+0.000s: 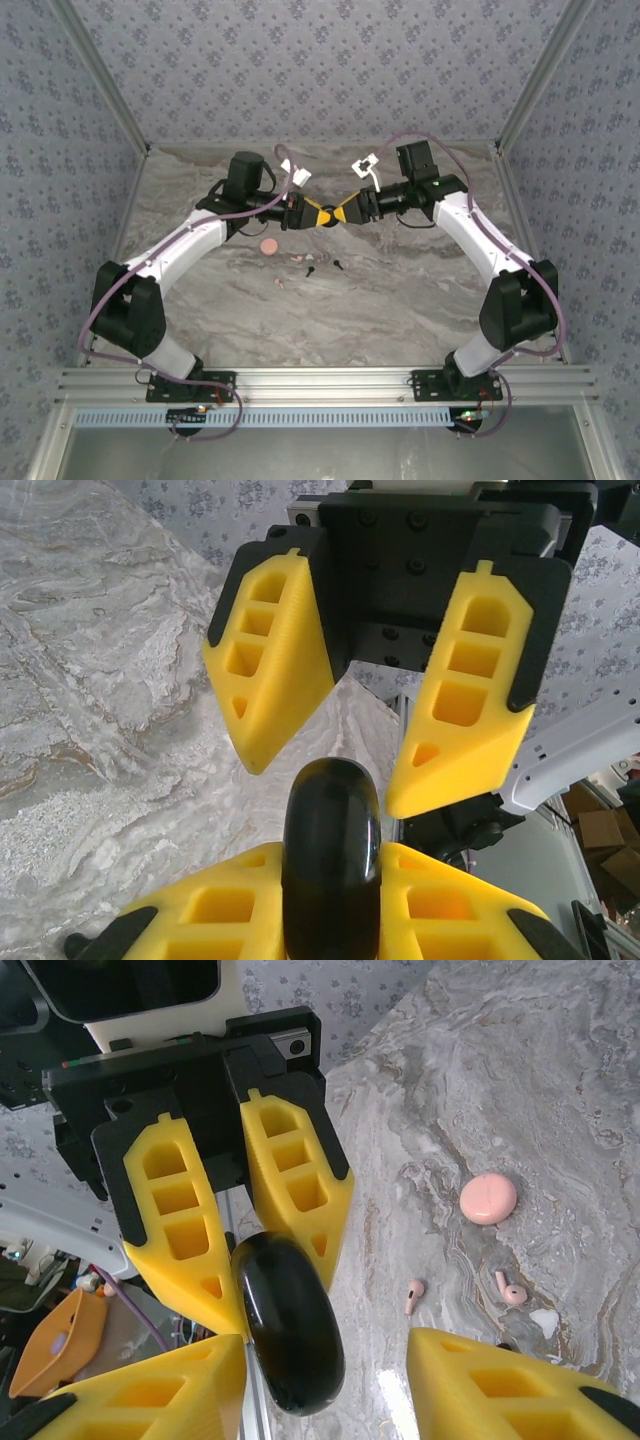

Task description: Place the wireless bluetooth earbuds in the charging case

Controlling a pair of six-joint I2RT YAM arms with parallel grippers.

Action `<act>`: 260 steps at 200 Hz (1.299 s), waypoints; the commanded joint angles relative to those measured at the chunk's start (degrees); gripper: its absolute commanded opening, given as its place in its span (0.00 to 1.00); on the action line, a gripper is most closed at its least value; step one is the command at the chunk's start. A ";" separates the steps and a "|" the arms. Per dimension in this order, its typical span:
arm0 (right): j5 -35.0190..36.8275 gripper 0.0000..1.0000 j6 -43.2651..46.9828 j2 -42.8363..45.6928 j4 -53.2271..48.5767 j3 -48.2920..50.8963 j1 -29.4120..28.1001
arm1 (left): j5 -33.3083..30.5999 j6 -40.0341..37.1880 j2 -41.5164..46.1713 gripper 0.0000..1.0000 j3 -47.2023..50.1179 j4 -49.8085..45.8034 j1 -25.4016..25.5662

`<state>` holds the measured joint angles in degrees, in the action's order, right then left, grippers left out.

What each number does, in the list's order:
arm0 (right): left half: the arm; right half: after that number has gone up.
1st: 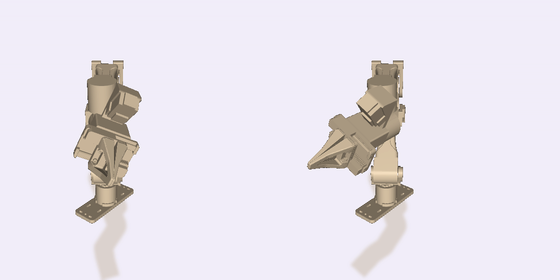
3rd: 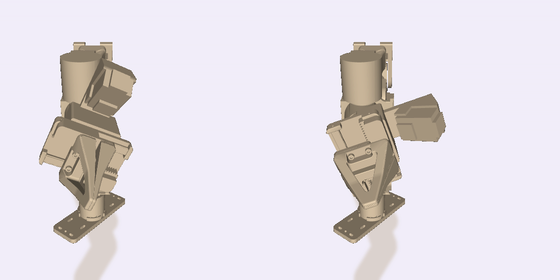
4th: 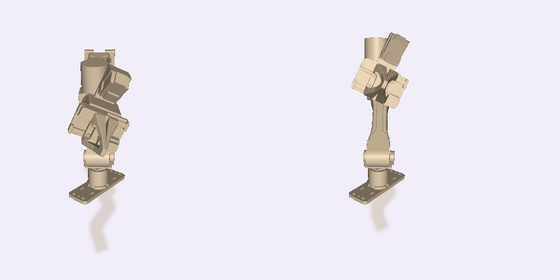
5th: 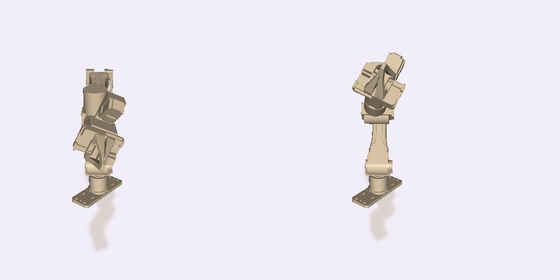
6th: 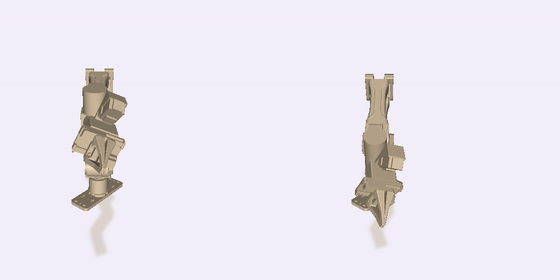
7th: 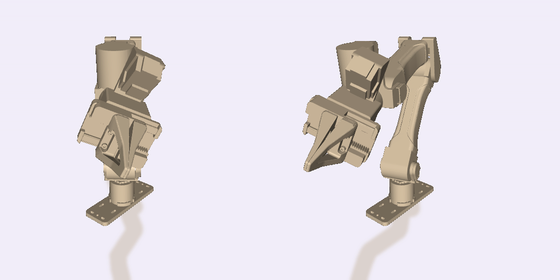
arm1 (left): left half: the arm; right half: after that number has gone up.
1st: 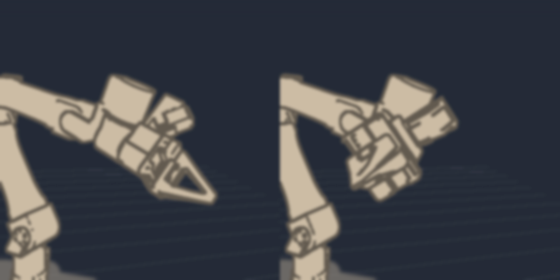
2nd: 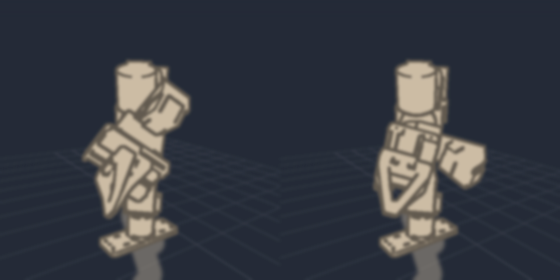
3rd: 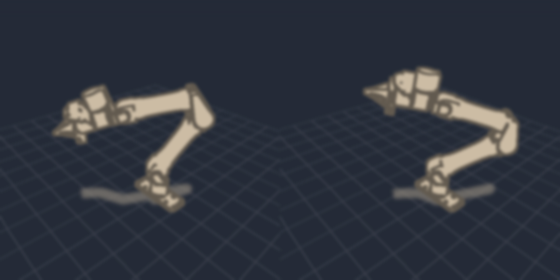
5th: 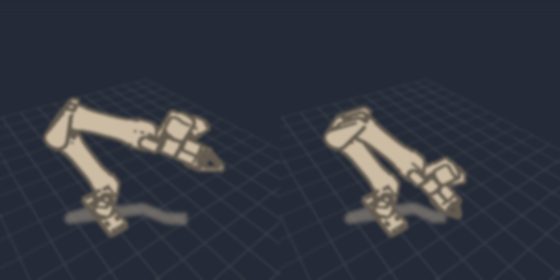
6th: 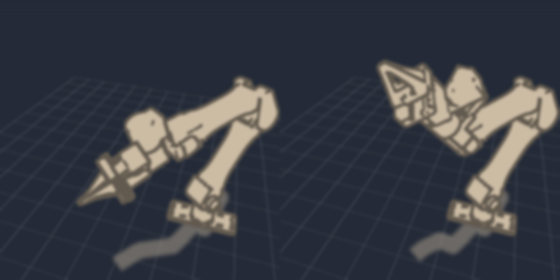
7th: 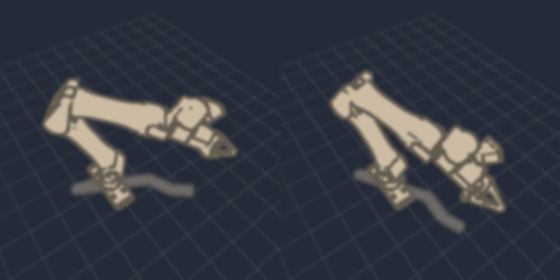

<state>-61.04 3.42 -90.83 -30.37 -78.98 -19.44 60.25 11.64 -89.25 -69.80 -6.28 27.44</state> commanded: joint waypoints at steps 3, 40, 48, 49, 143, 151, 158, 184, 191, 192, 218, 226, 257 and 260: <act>-2.05 0.44 1.56 -1.20 -2.22 -2.15 -0.92 | 1.98 -1.96 1.35 0.17 -0.07 -0.65 0.38; -2.54 0.39 1.92 -1.47 -2.41 -2.36 -1.52 | 1.81 -2.06 0.85 0.17 -0.25 -0.84 0.42; -2.57 0.38 1.94 -1.55 -2.50 -2.45 -1.59 | 1.69 -2.05 0.90 0.17 -0.29 -0.83 0.40; -2.58 0.37 1.90 -1.55 -2.50 -2.43 -1.62 | 1.75 -2.05 0.91 0.17 -0.31 -0.83 0.41; -3.09 0.25 -1.99 1.32 2.30 -0.56 -0.66 | -1.94 -0.46 2.37 0.34 1.63 0.91 0.35; -3.12 0.25 -2.31 1.34 2.56 -0.63 -0.66 | -1.94 0.25 2.45 0.35 1.99 1.79 0.34; -3.28 0.25 -2.57 1.27 2.84 -0.47 -0.65 | -2.05 0.85 2.63 0.38 2.35 2.61 0.40; -3.42 0.25 -3.20 1.48 3.54 -0.05 -0.67 | -2.53 3.06 3.28 0.40 3.78 6.18 0.40; -3.41 0.25 -3.24 1.49 3.69 0.04 -0.70 | -2.55 3.44 3.38 0.40 4.10 6.64 0.41; -3.40 0.25 -3.24 1.51 3.67 0.05 -0.69 | -2.57 3.46 3.34 0.40 4.12 6.72 0.37; -3.38 0.25 -3.33 1.70 3.81 0.23 -0.93 | -2.69 5.20 3.42 0.40 4.75 8.98 0.37; -3.40 0.25 -3.34 1.64 3.84 0.24 -0.91 | -2.89 5.73 3.61 0.40 5.15 9.92 0.38; -3.44 0.25 -3.51 1.86 4.30 0.69 -1.11 | -3.38 7.48 3.91 0.40 6.13 12.50 0.37; -3.44 0.25 -3.51 1.83 4.27 0.73 -1.09 | -3.37 7.60 3.89 0.40 6.15 12.60 0.39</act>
<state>-62.41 0.84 -91.18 -26.70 -78.83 -20.23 57.49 17.26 -87.50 -63.96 2.28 27.51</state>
